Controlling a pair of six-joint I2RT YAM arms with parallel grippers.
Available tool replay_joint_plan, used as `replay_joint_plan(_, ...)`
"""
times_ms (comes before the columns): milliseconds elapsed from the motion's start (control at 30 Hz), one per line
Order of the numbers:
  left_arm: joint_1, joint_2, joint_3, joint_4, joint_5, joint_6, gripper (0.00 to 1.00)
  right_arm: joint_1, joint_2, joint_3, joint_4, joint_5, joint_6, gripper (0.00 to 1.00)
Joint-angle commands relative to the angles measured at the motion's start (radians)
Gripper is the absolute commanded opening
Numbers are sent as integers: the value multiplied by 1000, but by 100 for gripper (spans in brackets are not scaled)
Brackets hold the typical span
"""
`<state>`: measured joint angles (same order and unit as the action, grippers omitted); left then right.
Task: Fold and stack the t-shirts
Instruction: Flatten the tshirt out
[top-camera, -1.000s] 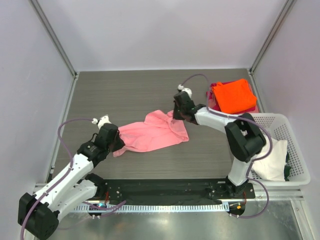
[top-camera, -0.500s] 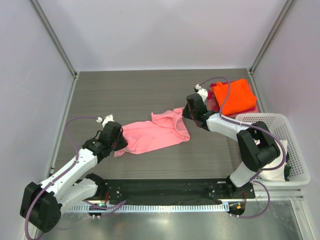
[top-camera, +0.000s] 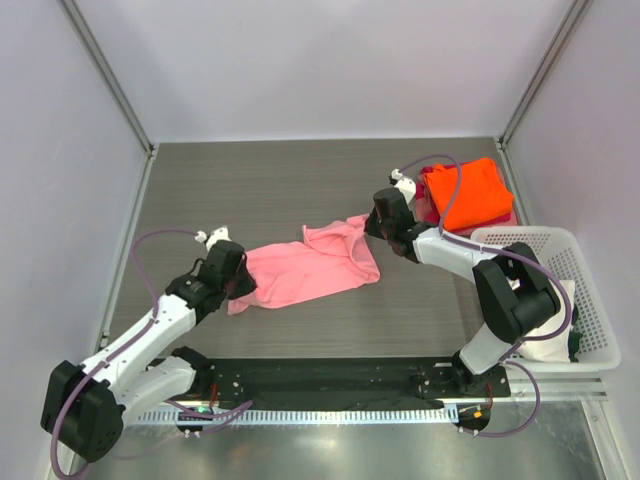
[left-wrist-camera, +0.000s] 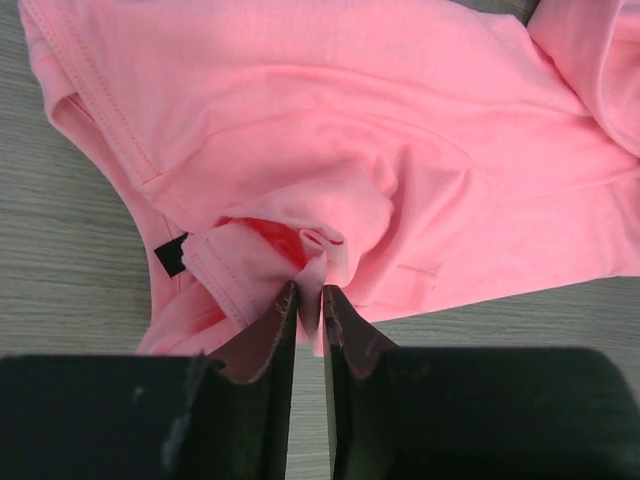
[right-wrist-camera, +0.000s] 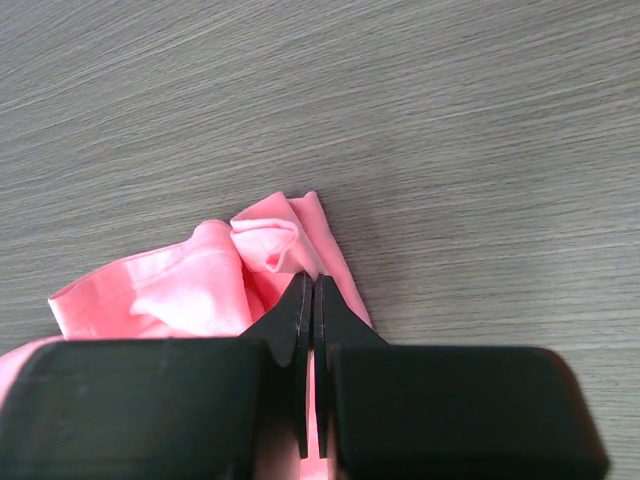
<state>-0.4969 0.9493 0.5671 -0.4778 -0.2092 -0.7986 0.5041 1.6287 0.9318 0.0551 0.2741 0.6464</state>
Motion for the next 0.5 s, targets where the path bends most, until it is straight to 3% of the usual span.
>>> replay_joint_plan(0,3,8,65,5,2,30,18,2,-35,-1,57,16,-1,1)
replay_joint_plan(233,3,-7,134,-62,-10,61,13,2,-30,1,57,19,-5,1)
replay_joint_plan(267,3,-7,149,-74,-10,68,3,2,-29,1,57,20,-5,1)
replay_joint_plan(300,3,-7,154,-79,-9,71,0,2,-29,2,57,20,-5,1)
replay_joint_plan(467,3,2,140,-74,16,61,0,1,-30,-1,57,25,-7,1)
